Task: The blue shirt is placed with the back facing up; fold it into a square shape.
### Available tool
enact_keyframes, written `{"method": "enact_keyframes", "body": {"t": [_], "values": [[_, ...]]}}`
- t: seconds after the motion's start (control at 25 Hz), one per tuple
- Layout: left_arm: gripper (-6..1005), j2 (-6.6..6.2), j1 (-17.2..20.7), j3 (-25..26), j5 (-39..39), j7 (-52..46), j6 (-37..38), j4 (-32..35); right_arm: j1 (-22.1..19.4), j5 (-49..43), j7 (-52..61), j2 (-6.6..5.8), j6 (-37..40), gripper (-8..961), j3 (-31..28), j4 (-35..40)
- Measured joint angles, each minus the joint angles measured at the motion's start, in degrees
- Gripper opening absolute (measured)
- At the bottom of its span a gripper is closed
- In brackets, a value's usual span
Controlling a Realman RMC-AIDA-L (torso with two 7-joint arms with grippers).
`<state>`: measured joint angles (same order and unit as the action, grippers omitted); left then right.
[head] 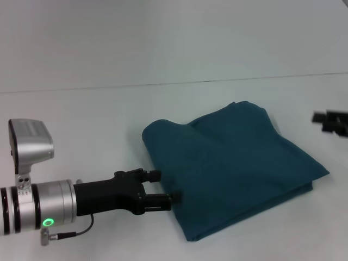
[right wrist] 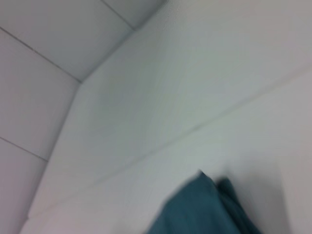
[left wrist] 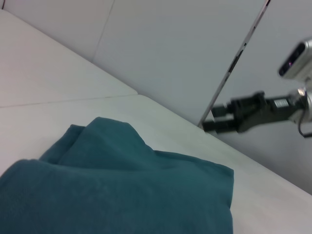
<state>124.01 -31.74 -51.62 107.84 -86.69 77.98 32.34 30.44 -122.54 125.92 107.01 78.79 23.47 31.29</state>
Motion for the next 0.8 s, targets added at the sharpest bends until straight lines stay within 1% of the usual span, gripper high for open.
{"method": "enact_keyframes", "body": {"t": [0.04, 0.24, 0.44, 0.48, 0.52, 0.6, 0.68, 0.72, 0.8], "values": [[904, 0.0, -0.1, 0.0, 0.0, 0.0, -0.1, 0.0, 1.0, 0.7, -0.2, 0.2, -0.9, 408, 0.1, -0.1], [904, 0.0, -0.9, -0.1, 0.0, -0.1, -1.3, -0.7, 5.8, -0.4, 1.1, 1.58, -8.4, 666, 1.8, -2.3], [905, 0.01, -1.3, -0.1, -0.1, -0.1, -2.3, -1.4, 9.5, -0.9, 1.7, 3.89, -17.0, 683, 6.3, -4.3], [905, 0.0, -1.3, -0.2, -0.1, -0.1, -2.5, -1.4, 10.5, -0.9, 1.8, 5.03, -20.4, 686, 8.2, -4.5], [905, 0.0, -1.4, -0.1, -0.1, -0.1, -2.7, -1.4, 10.5, -0.9, 1.8, 5.03, -20.4, 683, 8.2, -4.5], [905, 0.0, -1.4, -0.2, -0.1, -0.2, -2.7, -1.4, 11.5, -1.0, 1.8, 6.06, -24.0, 678, 10.4, -4.9], [905, 0.0, -1.5, -0.2, 0.0, -0.2, -2.8, -1.4, 12.3, -1.0, 1.8, 6.8, -27.1, 673, 12.3, -5.4], [905, 0.0, -1.6, -0.2, 0.1, -0.2, -2.8, -1.4, 12.9, -0.9, 1.8, 7.57, -29.5, 668, 13.5, -5.6], [905, 0.0, -1.6, -0.2, 0.2, -0.2, -2.8, -1.4, 13.0, -0.9, 1.6, 7.79, -30.0, 657, 13.7, -5.6]]}}
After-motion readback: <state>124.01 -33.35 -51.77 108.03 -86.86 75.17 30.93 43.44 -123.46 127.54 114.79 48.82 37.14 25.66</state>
